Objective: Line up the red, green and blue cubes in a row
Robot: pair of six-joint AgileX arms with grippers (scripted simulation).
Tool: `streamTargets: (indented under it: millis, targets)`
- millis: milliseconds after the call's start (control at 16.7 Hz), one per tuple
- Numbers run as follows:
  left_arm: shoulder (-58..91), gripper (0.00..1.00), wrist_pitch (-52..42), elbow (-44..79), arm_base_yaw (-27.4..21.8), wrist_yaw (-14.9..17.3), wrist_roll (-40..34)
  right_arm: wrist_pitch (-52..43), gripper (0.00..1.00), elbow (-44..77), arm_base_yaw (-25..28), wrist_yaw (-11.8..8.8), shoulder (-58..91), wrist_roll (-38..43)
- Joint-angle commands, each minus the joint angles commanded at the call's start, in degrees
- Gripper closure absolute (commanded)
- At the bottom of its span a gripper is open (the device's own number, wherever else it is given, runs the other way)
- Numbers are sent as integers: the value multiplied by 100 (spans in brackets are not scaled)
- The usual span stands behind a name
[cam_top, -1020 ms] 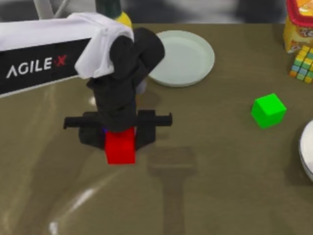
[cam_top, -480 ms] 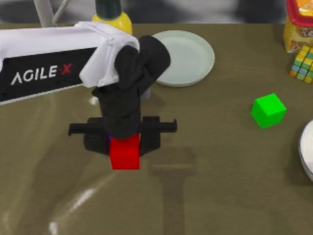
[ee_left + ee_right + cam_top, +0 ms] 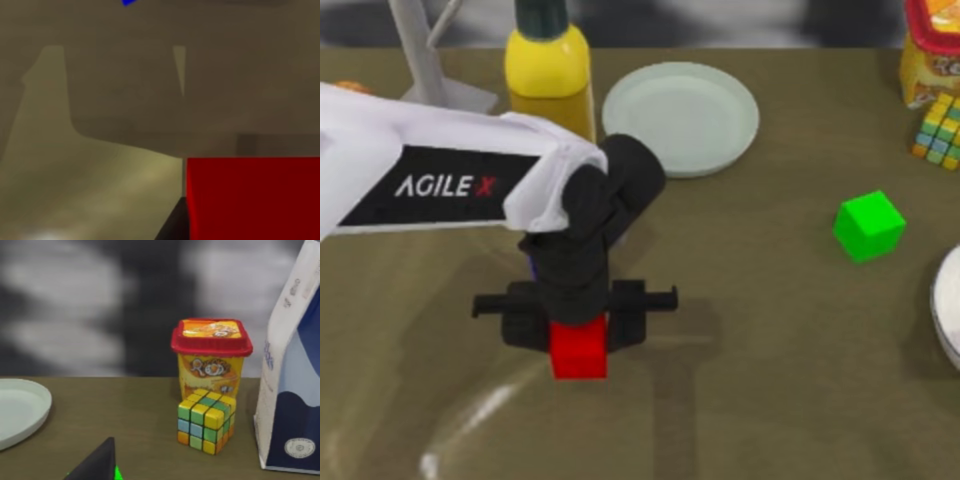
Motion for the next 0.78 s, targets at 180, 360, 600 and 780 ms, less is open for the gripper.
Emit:
streamTargets:
  millis: [180,360,600,780]
  targets:
    - [0,100,0,0,0,0,0,0,0,0,0,0,0,0]
    - [0,77,0,0,0,0,0,0,0,0,0,0,0,0]
    - [0,47,0,0,0,0,0,0,0,0,0,0,0,0]
    - [0,25,0,0,0,0,0,0,0,0,0,0,0,0]
